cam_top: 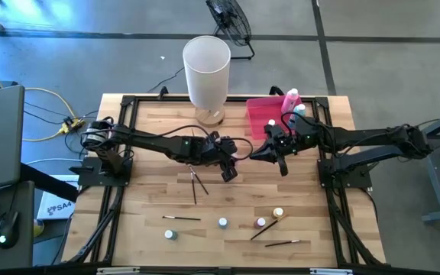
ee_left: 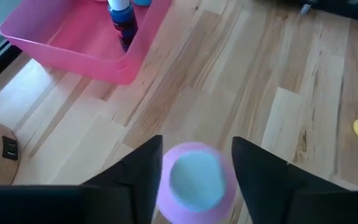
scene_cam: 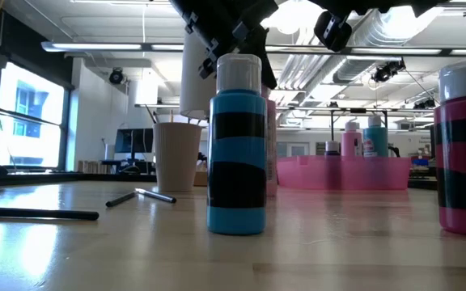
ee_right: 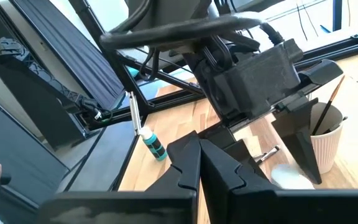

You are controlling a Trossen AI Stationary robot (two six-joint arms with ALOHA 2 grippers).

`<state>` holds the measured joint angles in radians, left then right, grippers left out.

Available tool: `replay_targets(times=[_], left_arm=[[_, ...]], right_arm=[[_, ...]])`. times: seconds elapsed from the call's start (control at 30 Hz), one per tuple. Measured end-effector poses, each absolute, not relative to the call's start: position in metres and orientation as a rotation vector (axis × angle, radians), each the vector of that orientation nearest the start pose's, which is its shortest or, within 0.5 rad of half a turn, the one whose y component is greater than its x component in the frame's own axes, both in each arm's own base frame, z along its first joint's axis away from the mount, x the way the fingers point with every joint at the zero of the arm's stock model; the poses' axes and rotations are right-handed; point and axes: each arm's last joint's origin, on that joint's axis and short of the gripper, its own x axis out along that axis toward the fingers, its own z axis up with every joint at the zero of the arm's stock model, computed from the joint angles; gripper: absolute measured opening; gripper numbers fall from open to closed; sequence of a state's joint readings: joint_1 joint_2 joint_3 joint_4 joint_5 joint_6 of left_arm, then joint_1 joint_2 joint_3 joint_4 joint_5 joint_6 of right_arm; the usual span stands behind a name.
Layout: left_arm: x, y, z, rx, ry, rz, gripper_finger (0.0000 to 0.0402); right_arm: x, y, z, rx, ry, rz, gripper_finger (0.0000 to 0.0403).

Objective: Pick & Place Paint Supplies
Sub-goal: Put the big pink paint bottle into the pink bin

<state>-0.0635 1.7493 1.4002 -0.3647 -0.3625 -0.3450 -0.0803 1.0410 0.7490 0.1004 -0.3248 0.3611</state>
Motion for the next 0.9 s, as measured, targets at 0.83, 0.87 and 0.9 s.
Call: replay_targets(times=[0.83,0.87,0.9], left_arm=[[0.383,-0.015,0.284,-0.189,0.626,0.386,0.0223],[0.382,-0.015,0.288,-0.193,0.611,0.384,0.0223],[0.380,-0.015,0.292,-0.196,0.598,0.381,0.0223]], right_arm=[[0.232,-0.009,0.300,0.397,0.230,0.208,0.0002],[0.232,-0.009,0.300,0.397,0.230,0.207,0.0002],[0.232,-0.009,0.300,0.396,0.230,0.207,0.0002]])
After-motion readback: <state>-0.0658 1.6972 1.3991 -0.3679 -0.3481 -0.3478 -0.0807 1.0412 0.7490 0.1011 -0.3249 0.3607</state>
